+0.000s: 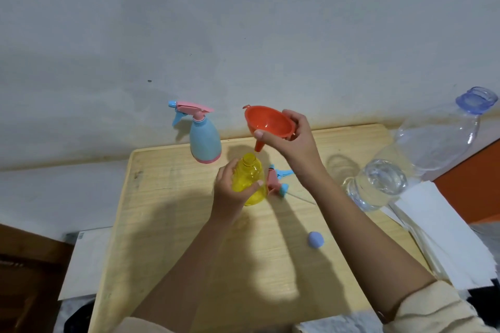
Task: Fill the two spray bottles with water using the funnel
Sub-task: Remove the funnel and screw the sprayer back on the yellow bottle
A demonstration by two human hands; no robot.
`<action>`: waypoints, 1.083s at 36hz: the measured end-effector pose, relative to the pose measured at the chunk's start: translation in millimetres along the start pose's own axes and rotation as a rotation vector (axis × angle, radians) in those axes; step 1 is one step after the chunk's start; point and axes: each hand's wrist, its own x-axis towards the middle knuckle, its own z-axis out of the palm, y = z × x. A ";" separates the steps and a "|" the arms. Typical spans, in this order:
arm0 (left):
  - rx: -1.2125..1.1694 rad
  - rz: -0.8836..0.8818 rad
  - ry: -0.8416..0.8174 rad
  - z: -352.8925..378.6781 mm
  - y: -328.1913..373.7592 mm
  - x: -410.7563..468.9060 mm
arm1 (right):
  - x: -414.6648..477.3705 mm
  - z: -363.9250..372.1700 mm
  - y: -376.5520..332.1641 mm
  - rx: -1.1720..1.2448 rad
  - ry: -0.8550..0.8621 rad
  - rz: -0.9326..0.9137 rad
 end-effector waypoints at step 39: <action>0.002 -0.058 -0.077 -4.4 -7.6 -8.3 | -2.5 -83.8 118.0 -0.547 0.112 0.193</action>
